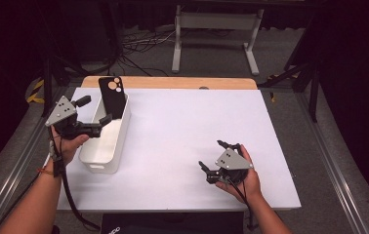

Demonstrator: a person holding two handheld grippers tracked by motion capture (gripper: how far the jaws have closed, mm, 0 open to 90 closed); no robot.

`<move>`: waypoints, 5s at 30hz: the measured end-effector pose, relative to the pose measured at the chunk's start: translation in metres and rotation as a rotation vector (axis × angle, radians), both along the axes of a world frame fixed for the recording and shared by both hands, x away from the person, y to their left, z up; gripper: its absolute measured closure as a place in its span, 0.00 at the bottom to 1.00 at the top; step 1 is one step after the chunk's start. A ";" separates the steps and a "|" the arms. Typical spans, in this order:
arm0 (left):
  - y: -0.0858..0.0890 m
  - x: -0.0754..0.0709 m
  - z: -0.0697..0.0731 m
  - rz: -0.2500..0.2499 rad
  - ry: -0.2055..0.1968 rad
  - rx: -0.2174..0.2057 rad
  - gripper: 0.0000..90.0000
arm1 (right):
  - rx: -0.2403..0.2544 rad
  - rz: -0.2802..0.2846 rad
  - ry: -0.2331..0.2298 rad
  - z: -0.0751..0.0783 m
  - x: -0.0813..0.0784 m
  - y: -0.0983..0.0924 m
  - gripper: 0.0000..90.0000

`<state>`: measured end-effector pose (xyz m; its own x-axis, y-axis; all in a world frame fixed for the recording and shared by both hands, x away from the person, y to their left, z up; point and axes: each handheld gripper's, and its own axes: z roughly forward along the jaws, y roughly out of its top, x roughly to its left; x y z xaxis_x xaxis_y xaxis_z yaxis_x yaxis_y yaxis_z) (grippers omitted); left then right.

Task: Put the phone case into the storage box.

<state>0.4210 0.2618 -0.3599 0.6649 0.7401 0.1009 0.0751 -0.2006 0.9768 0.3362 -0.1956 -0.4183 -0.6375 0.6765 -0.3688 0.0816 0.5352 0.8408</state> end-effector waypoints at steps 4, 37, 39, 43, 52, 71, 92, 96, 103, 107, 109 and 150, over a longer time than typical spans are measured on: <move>-0.004 -0.009 0.001 -0.018 -0.014 0.000 0.04 | 0.008 0.002 -0.003 0.001 -0.001 0.000 0.14; -0.038 -0.054 0.002 -0.153 -0.043 0.024 0.04 | 0.039 0.049 -0.014 0.008 -0.010 0.005 0.14; -0.040 -0.057 0.002 -0.160 -0.049 0.032 0.04 | 0.046 0.047 -0.013 0.009 -0.009 0.004 0.14; -0.046 -0.062 0.000 -0.180 -0.055 0.038 0.04 | 0.049 0.047 -0.009 0.009 -0.009 0.004 0.14; -0.062 -0.072 -0.013 -0.221 -0.065 0.070 0.05 | 0.037 0.056 -0.008 0.007 -0.012 0.007 0.14; -0.078 -0.087 -0.034 -0.288 -0.010 0.064 0.05 | 0.040 0.061 -0.014 0.008 -0.014 0.008 0.14; -0.080 -0.097 -0.063 -0.275 0.029 0.153 0.06 | 0.078 0.085 -0.023 0.006 -0.025 0.010 0.12; -0.073 -0.100 -0.067 -0.277 0.044 0.153 0.06 | 0.065 0.090 -0.025 0.005 -0.028 0.013 0.12; -0.067 -0.102 -0.076 -0.269 0.071 0.145 0.06 | 0.076 0.082 -0.026 0.007 -0.031 0.011 0.12; -0.064 -0.103 -0.076 -0.253 0.077 0.132 0.06 | 0.046 0.073 -0.042 0.007 -0.031 0.011 0.12; -0.065 -0.102 -0.077 -0.252 0.075 0.133 0.06 | 0.049 0.074 -0.041 0.007 -0.031 0.010 0.12; -0.074 -0.103 -0.082 -0.275 0.091 0.161 0.06 | 0.028 0.111 0.015 -0.007 -0.028 0.023 0.12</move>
<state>0.3181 0.1882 -0.4418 0.8495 0.5106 0.1330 0.0820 -0.3767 0.9227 0.3080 -0.1728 -0.4252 -0.7144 0.6114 -0.3404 0.0362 0.5181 0.8546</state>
